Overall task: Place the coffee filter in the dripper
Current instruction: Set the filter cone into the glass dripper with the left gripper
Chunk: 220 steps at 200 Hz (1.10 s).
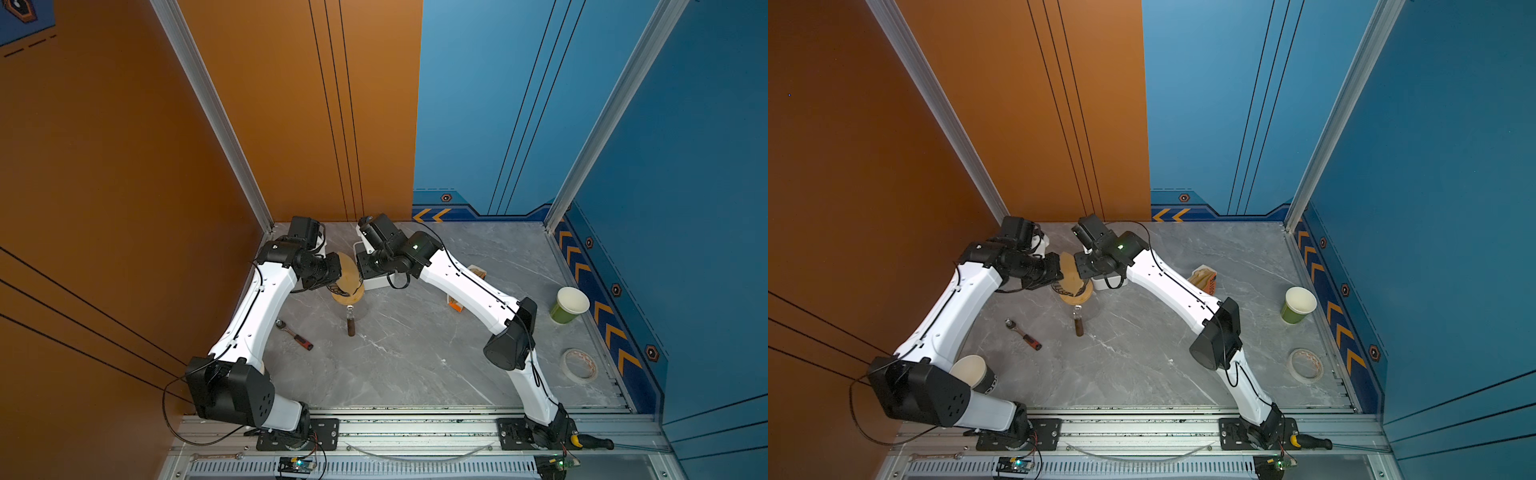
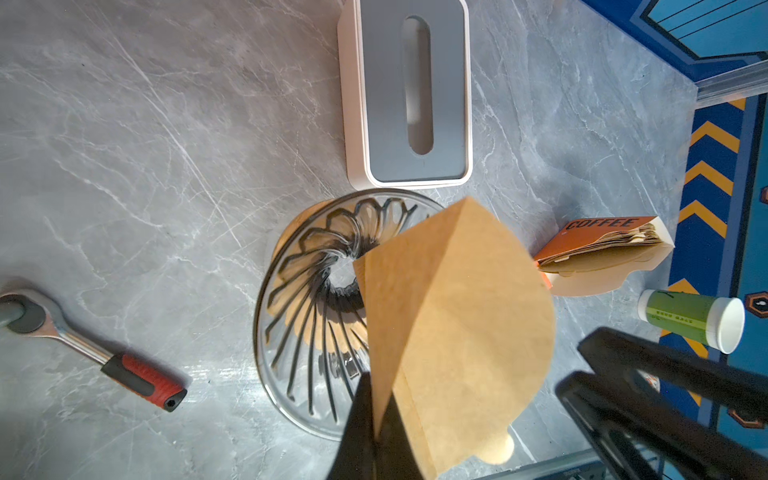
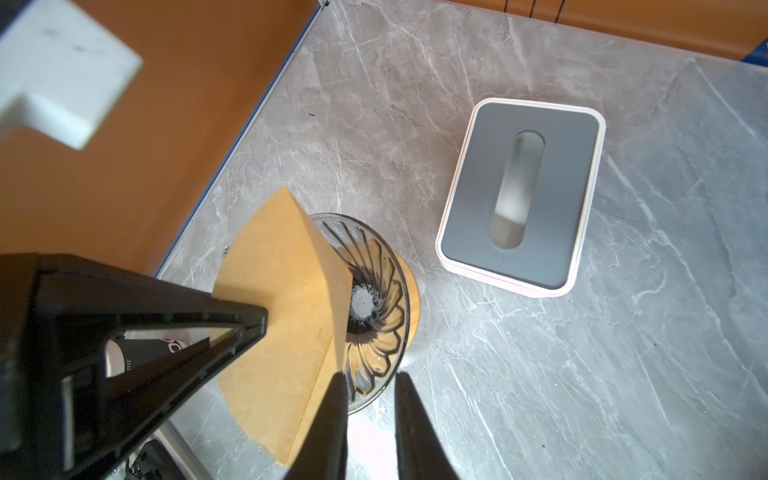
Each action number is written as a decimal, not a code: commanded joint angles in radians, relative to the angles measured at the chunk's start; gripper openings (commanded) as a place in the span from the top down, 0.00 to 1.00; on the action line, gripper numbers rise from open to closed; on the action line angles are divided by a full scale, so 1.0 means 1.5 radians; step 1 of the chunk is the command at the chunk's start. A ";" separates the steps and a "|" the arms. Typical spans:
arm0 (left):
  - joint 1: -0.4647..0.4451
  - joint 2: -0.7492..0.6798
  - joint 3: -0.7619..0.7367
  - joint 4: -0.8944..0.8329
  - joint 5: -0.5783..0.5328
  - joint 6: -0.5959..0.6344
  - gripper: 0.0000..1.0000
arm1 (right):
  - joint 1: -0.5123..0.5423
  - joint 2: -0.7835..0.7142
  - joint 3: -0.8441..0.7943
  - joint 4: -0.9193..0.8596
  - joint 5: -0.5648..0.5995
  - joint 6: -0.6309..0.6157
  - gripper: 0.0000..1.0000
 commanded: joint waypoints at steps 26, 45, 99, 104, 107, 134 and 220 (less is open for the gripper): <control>0.019 0.015 0.018 -0.015 0.052 0.009 0.95 | -0.005 0.022 0.019 -0.010 0.000 0.005 0.80; 0.021 0.019 0.017 -0.015 0.055 0.011 0.93 | -0.005 0.026 0.019 -0.010 0.003 0.005 0.81; 0.030 0.030 0.024 -0.028 0.049 0.024 0.81 | -0.004 0.026 0.015 -0.010 0.022 0.004 0.81; 0.030 0.030 0.026 -0.029 0.048 0.025 0.80 | -0.004 0.023 0.014 -0.010 0.025 0.003 0.82; 0.030 0.031 0.026 -0.030 0.047 0.025 0.79 | -0.004 0.021 0.014 -0.010 0.026 0.003 0.82; 0.033 0.029 0.040 -0.037 0.045 0.028 0.75 | 0.000 -0.001 0.010 -0.010 0.033 -0.013 0.83; -0.007 0.024 0.146 -0.065 0.038 0.074 0.73 | 0.011 -0.150 -0.176 0.084 0.037 -0.041 0.81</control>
